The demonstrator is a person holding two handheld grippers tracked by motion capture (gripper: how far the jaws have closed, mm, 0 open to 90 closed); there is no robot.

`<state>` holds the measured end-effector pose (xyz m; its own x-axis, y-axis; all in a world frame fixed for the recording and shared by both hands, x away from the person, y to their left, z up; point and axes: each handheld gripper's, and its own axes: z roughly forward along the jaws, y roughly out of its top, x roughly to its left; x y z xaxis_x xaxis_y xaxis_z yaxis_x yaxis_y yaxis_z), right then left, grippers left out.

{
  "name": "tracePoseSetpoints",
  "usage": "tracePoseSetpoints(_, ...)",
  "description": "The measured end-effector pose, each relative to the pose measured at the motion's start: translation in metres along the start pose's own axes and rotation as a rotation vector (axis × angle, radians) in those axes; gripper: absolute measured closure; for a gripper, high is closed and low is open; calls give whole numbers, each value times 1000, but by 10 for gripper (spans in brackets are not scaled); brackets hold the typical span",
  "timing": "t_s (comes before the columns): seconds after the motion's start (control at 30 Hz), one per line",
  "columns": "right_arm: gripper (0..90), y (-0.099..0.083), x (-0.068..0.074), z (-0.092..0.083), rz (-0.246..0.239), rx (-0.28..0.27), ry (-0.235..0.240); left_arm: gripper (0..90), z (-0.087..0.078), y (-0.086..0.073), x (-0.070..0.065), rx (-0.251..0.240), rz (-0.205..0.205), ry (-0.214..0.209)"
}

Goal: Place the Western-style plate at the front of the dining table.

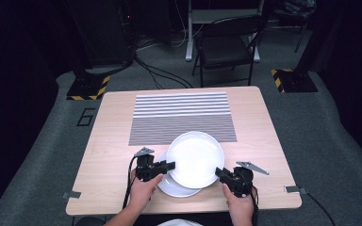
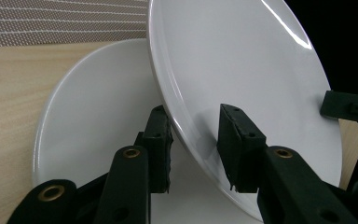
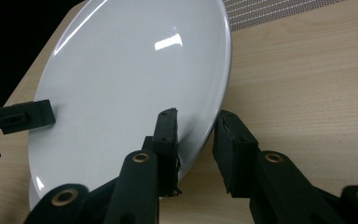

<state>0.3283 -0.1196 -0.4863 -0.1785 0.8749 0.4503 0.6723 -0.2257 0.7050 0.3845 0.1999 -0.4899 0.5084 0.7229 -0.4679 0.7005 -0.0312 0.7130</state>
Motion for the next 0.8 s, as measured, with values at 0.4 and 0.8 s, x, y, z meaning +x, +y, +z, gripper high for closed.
tracePoseSetpoints(0.4,747,23,5,4,53,-16,39,702,-4,16,7,-66,-38,70)
tracePoseSetpoints(0.8,766,24,2,22,66,0,9,762,-3,14,15,-87,-87,66)
